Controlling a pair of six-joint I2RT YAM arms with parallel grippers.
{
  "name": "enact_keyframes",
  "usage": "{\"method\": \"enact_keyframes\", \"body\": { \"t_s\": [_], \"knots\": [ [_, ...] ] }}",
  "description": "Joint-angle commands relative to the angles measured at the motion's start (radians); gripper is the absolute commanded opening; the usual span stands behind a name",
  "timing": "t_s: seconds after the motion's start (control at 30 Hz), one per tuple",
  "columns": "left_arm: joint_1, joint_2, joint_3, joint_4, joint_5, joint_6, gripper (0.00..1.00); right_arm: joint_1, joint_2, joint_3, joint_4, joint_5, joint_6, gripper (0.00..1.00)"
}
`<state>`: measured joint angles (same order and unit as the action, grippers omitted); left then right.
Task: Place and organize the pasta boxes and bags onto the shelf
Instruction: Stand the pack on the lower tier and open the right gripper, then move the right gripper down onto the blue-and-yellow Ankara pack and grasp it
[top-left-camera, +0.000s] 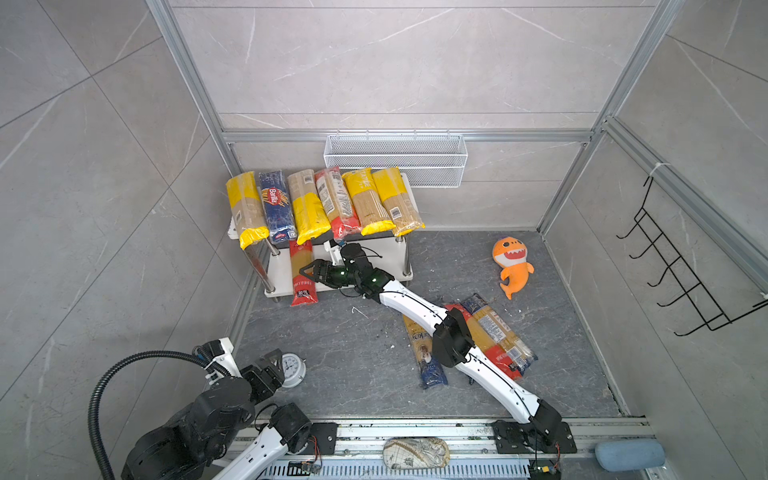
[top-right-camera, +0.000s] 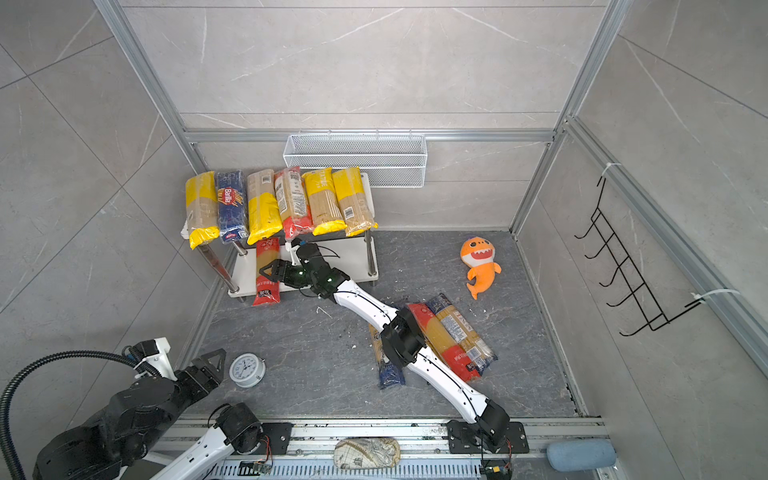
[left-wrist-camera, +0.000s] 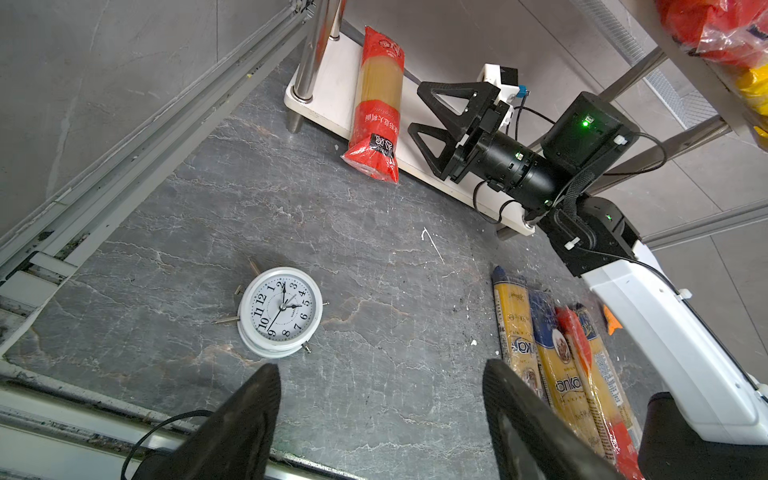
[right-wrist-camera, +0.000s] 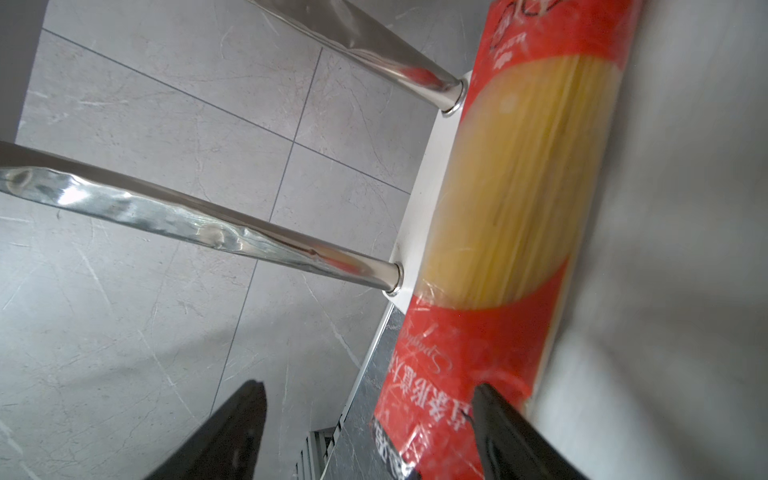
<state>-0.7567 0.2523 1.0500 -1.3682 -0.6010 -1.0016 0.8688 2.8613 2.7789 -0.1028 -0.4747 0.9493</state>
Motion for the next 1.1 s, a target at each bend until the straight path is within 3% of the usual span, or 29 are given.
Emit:
{"method": "enact_keyframes", "body": {
  "t_s": [0.0, 0.13, 0.37, 0.57, 0.87, 1.07],
  "knots": [
    [0.003, 0.017, 0.018, 0.028, -0.009, 0.02, 0.79, 0.013, -0.142, -0.107, -0.037, -0.019, -0.079, 0.81],
    [0.003, 0.038, 0.002, 0.066, 0.021, 0.033, 0.79, 0.025, -0.303, -0.367, -0.049, 0.046, -0.165, 0.81],
    [0.003, 0.069, -0.058, 0.161, 0.089, 0.04, 0.79, 0.026, -0.624, -0.994, 0.16, 0.102, -0.173, 0.82],
    [0.005, 0.105, -0.128, 0.251, 0.166, 0.037, 0.79, 0.032, -0.873, -1.369, 0.153, 0.193, -0.237, 0.82],
    [0.002, 0.225, -0.294, 0.534, 0.33, 0.024, 0.79, 0.038, -1.274, -1.765, 0.008, 0.382, -0.311, 0.82],
    [0.001, 0.341, -0.357, 0.713, 0.407, 0.018, 0.79, 0.039, -1.445, -1.963, -0.039, 0.463, -0.291, 0.82]
  ]
}}
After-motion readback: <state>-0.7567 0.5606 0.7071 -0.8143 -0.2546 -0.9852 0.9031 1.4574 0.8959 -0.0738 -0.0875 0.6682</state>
